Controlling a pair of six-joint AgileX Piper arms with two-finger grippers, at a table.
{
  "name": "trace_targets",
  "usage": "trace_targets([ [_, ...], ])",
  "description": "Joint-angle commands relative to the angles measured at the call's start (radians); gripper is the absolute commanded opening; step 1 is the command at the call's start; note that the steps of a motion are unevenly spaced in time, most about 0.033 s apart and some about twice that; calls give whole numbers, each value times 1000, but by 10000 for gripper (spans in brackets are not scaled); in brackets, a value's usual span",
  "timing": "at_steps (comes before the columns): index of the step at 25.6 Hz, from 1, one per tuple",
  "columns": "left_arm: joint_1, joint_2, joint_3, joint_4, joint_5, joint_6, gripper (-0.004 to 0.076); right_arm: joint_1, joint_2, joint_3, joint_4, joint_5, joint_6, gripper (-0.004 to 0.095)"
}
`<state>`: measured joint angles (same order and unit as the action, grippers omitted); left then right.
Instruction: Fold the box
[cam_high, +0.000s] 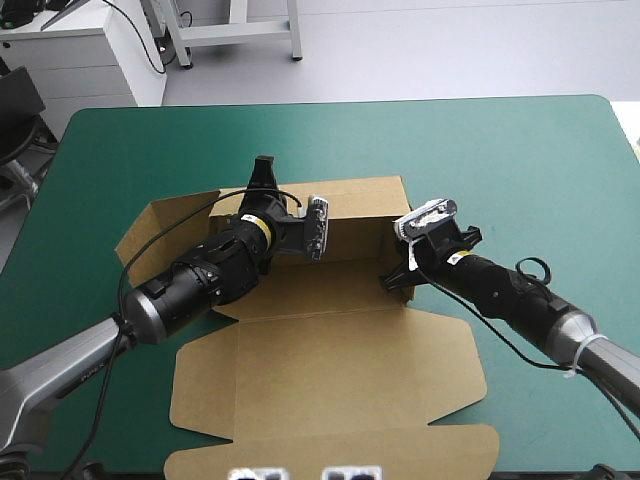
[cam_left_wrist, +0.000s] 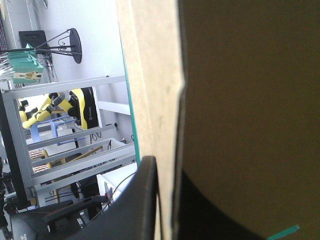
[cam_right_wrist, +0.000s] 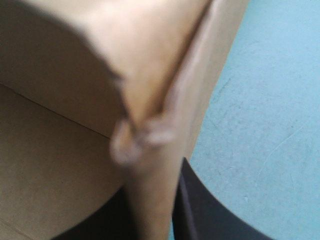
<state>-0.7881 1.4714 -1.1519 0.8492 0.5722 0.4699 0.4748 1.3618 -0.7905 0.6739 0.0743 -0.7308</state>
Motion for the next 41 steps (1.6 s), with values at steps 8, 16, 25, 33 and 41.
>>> trace_targets([
  [8,-32,-27,-18,-7,-1,-11,24,17,-82,-40,27,-57,3,-8],
  [16,-102,-35,-21,-9,28,-11,260,17,-20,-43,27,-165,34,-8],
  [25,-168,-175,-21,-56,41,-57,316,1,110,-159,83,-302,-13,-8],
  [33,-228,-225,-21,9,90,-135,228,-76,137,-220,128,-196,-43,-8],
  [41,-87,-234,-38,391,92,-516,1,-80,77,-220,128,-100,-43,-8],
])
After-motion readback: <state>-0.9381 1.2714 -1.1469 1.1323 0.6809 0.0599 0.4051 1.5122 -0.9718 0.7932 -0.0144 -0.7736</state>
